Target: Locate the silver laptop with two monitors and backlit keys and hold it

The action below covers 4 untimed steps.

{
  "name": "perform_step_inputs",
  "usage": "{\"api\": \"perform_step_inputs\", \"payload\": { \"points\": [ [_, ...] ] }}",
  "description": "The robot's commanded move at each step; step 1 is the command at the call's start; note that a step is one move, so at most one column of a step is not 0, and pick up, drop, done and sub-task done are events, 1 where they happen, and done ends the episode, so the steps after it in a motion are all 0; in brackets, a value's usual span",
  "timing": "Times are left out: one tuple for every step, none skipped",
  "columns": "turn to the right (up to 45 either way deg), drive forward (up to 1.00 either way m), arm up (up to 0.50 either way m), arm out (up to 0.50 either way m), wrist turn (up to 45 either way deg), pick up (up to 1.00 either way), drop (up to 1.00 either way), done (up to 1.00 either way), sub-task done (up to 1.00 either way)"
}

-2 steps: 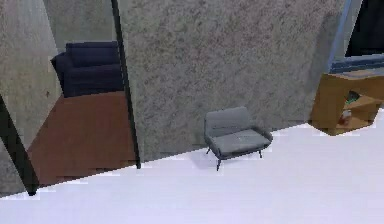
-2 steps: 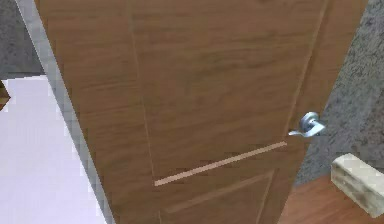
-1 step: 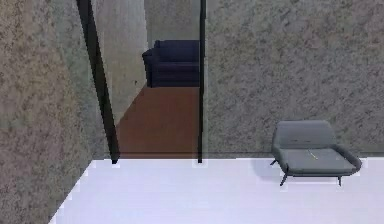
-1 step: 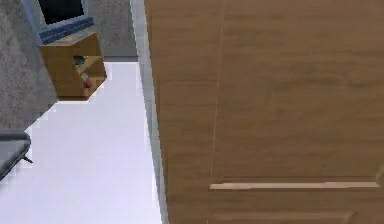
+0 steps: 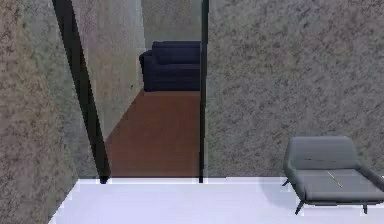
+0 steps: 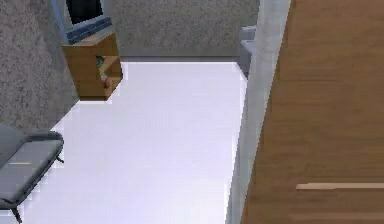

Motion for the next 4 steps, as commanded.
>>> {"api": "perform_step_inputs", "payload": {
  "points": [
    [-9.0, 0.00, 0.00, 0.00, 0.0, 0.00, 0.00, 0.00, 0.00],
    [0.0, 1.00, 0.00, 0.00, 0.0, 0.00, 0.00, 0.00, 0.00],
    [0.0, 0.30, 0.00, 0.00, 0.0, 0.00, 0.00, 0.00, 0.00],
    [-21.0, 0.00, 0.00, 0.00, 0.0, 0.00, 0.00, 0.00, 0.00]
  ]
}}
